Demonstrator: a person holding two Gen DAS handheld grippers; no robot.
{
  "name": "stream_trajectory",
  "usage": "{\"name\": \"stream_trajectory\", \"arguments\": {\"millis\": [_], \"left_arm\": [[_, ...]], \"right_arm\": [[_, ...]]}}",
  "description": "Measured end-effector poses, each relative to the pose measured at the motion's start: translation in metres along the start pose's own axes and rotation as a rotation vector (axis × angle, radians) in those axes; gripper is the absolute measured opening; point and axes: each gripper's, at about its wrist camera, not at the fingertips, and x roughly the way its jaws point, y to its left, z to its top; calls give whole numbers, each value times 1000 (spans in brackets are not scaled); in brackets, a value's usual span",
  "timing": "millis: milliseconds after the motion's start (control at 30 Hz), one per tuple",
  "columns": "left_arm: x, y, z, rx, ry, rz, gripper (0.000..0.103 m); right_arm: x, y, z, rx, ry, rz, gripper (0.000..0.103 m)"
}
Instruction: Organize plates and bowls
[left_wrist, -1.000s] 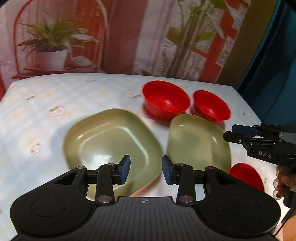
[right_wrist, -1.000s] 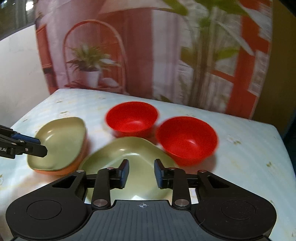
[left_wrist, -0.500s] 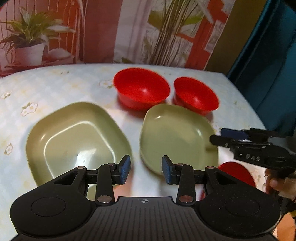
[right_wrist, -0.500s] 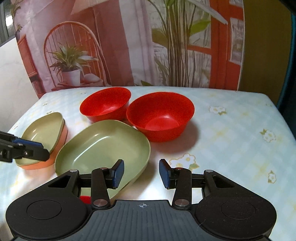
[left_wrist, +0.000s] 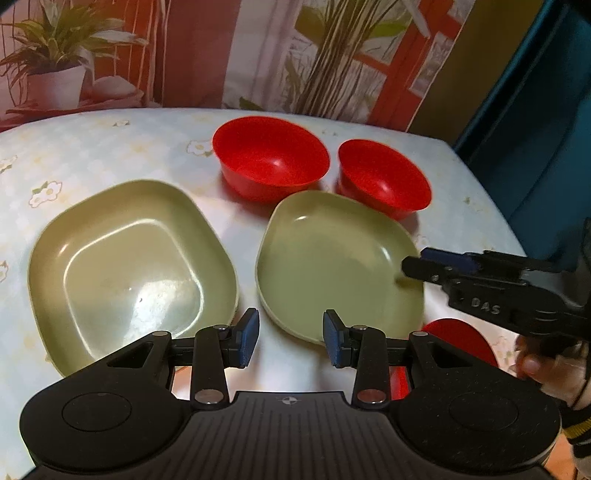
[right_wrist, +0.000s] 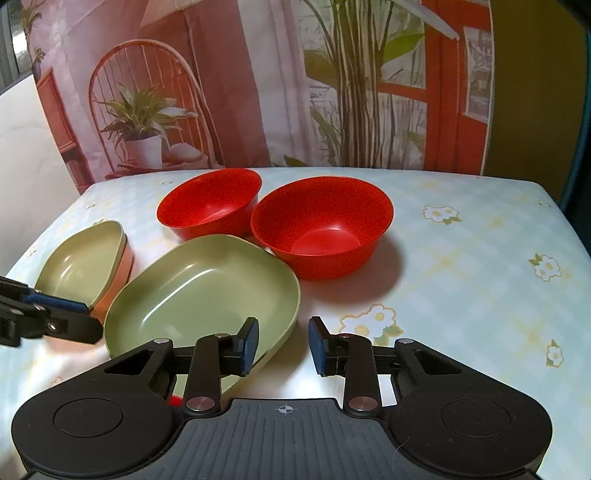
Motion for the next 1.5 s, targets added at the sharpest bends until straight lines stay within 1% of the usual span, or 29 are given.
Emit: {"name": "stream_trajectory", "arguments": {"millis": [133,367,433,467,500,633,867,1100,1500], "left_arm": [[10,-1,0,10,11,20,39],[19,-3,0,10,7,20,37],[19,-3,0,10,6,23,33],[19,-2,1,13,7,19,29],[19,-2,1,12,10,14,28],[13,-2,1,15,-7,14,28],[3,-3,4,21,-35,7,28],[-9,-3,4,11,-63,16,28],[-27,5,4,-11,-105,23,28]], "right_arm": [[1,0,1,-3,-3,0,26],[9,-2,6,-6,3,3,25],[13,-2,8,-13,6,4,25],[15,-2,9,-15,8,4,25],[17,-2,11,-15,12,6,24],[21,-1,13,-2,25,10,23],[14,0,15,-3,22,18,23],[4,3,20,-4,4,27,23],[-13,23,31,-37,-29,39,23]]}}
